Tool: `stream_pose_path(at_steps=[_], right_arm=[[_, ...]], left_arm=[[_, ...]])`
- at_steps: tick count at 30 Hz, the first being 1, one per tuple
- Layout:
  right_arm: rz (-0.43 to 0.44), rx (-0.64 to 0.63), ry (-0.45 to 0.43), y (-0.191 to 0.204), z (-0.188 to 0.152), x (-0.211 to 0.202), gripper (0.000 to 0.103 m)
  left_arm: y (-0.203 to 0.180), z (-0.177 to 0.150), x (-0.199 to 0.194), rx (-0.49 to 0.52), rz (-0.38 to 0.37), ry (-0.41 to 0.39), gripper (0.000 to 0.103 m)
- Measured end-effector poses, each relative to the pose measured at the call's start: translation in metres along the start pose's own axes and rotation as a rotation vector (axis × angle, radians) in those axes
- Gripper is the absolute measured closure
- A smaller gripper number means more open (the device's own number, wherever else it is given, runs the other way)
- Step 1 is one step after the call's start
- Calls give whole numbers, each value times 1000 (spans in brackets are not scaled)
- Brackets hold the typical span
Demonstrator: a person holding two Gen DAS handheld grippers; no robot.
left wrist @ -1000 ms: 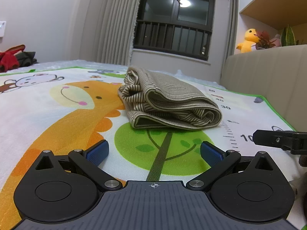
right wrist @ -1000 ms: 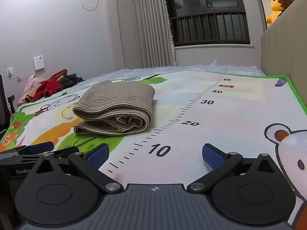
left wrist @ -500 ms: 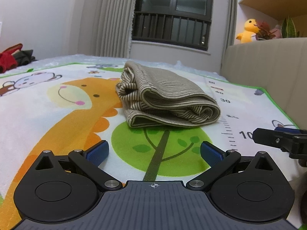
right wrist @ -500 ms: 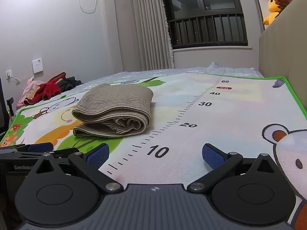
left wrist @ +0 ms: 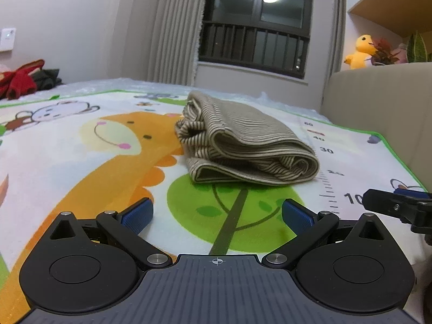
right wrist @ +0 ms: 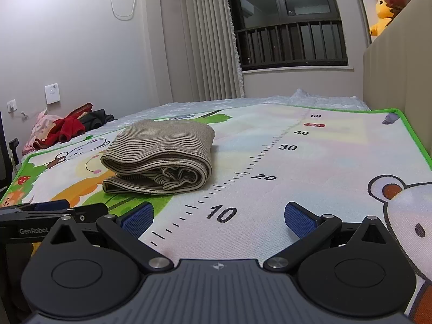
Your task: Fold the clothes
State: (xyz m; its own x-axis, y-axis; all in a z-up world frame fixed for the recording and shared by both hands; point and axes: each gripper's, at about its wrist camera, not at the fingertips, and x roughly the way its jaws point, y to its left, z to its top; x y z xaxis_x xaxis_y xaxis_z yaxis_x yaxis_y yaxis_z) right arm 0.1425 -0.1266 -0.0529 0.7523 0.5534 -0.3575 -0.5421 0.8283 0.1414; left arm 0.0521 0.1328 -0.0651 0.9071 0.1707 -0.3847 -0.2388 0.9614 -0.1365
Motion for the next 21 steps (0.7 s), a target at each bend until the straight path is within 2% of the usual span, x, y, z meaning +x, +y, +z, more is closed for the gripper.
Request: stream_pose_path(at_steps=[21], right_arm=[[-14,-10,-9,3,0,-1,0]], left_arm=[[-5,-7,2,42,26,9,0]])
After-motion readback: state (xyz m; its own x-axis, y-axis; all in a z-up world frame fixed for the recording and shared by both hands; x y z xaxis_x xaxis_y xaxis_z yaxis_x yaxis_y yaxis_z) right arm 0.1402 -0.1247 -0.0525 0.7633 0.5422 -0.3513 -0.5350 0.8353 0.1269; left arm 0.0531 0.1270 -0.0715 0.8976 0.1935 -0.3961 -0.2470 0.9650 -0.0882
